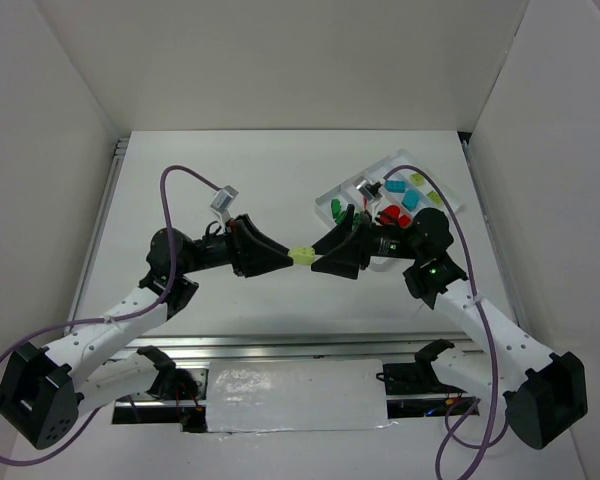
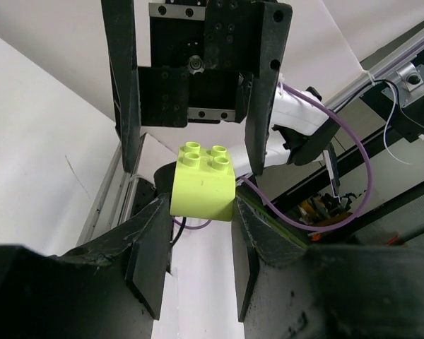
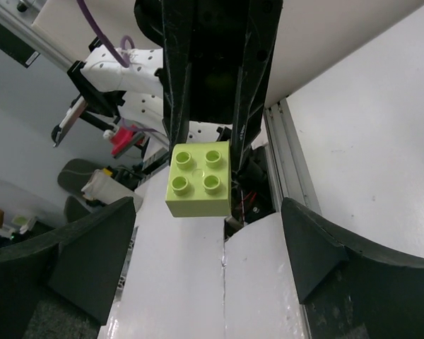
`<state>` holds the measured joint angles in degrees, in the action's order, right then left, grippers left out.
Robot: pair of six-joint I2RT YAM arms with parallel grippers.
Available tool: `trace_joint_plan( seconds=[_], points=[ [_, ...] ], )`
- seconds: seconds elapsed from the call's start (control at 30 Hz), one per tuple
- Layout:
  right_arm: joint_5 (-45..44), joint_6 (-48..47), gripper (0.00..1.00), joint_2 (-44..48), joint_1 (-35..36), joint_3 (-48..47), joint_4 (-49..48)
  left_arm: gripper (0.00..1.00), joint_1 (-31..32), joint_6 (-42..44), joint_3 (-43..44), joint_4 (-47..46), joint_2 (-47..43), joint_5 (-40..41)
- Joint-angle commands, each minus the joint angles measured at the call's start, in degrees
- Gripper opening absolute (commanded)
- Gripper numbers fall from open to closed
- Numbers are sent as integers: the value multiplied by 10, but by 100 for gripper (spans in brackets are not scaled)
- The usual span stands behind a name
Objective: Sort the legos into containers by color
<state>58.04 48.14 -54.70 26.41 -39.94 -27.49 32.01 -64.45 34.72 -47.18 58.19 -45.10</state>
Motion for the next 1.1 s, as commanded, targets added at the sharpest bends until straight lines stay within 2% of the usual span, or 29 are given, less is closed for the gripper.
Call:
trace_joint_plan(
  seconds=[0.0,0.07,0.27,0.4,0.43,0.5,0.57,0.6,0.63,0.67,0.7,0.77,0.8,0.87,0.93,0.97,1.03,1.07],
  points=[
    [-12,-7,90,-2,23,-14,-28,0,-2,15,13,-24,-10,-6],
    [-14,-7,87,-12,28,-19,-35,0,-1,13,12,-28,-7,-8],
    [-12,2,53,-27,35,-23,-67,0,-1,6,9,-36,-3,-13],
    [-19,-6,46,-30,36,-29,-57,0,0,11,9,-30,-6,-17],
    [-17,-5,37,-34,36,-29,-66,0,0,13,9,-28,-6,-17],
    [-19,1,0,-37,37,-29,-71,0,0,20,14,-10,-5,-21],
    [-15,2,0,-41,37,-25,-81,25,0,39,21,21,-4,-17],
    [-14,3,0,-42,37,-23,-84,39,0,49,33,71,-4,-10],
    [-13,-1,0,-45,38,-22,-83,98,0,63,43,106,-6,8],
    [-16,-22,0,-45,36,-26,-56,100,0,95,52,140,-7,19],
    [-25,-37,0,-45,36,-29,-30,99,1,111,74,218,-9,37],
    [-71,-87,0,-46,28,-42,56,100,-1,165,124,321,-14,126],
    [-78,-90,0,-48,22,-42,67,100,-1,179,137,400,-16,158],
    [-72,-75,0,-56,7,-32,53,100,-3,201,167,445,-20,228],
    [-91,-77,0,-60,-22,-36,92,100,-4,213,192,546,-22,292],
    [-136,-93,0,-63,-31,-42,118,99,-4,221,219,580,-27,374],
    [-211,-117,0,-73,-63,-68,219,100,-4,227,236,662,-44,445],
    [-252,-119,0,-81,-77,-79,247,100,-4,229,249,684,-51,506]
  ],
)
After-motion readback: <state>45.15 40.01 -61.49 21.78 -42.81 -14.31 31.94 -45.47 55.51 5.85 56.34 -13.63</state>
